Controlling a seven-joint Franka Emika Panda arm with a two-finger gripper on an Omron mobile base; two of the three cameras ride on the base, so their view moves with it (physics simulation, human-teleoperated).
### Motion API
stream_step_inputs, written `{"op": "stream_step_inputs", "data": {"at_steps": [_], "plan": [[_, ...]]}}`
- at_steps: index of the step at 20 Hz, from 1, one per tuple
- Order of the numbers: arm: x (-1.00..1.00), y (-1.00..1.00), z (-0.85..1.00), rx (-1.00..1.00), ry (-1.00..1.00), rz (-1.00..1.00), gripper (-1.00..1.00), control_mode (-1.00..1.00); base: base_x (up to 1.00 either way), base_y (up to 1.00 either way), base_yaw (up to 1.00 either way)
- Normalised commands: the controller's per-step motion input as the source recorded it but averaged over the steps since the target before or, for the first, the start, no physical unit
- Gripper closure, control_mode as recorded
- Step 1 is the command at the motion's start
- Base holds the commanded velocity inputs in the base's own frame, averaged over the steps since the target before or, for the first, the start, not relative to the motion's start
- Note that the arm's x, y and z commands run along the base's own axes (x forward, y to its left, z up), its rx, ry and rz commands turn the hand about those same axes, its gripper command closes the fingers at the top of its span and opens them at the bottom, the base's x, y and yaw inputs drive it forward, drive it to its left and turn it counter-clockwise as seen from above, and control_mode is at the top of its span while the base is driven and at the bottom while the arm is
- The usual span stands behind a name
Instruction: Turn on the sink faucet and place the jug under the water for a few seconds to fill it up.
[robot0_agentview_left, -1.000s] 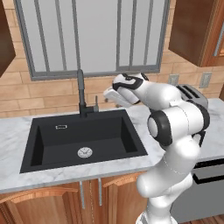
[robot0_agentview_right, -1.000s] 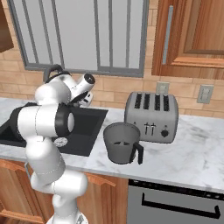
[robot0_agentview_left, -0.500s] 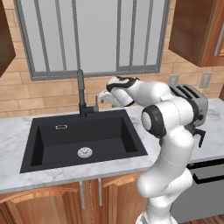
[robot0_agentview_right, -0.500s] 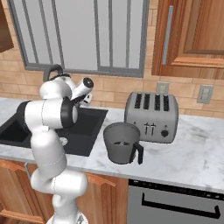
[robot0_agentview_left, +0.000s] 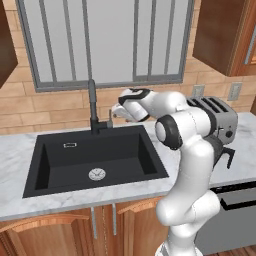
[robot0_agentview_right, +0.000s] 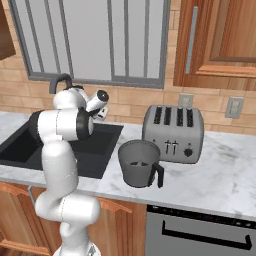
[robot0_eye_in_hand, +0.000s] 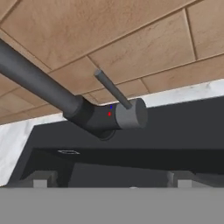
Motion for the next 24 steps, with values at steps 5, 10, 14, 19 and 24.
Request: {"op": "stream_step_inputs", "data": {"at_steps": [5, 10, 14, 19, 24], "plan": [[0.28, 0.10, -0.01, 0.00, 0.00, -0.02, -1.00, -1.00, 0.00, 0.00, 0.00], [0.27, 0.19, -0.04, -0.01, 0.00, -0.04, -1.00, -1.00, 0.00, 0.00, 0.00], [0.31, 0.14, -0.09, -0.02, 0.00, -0.04, -1.00, -1.00, 0.00, 0.00, 0.00], [0.28, 0.05, -0.14, -0.04, 0.00, -0.03, -1.00, -1.00, 0.00, 0.00, 0.00], [0.22, 0.01, -0.16, -0.06, 0.00, -0.01, -1.00, -1.00, 0.00, 0.00, 0.00]]}}
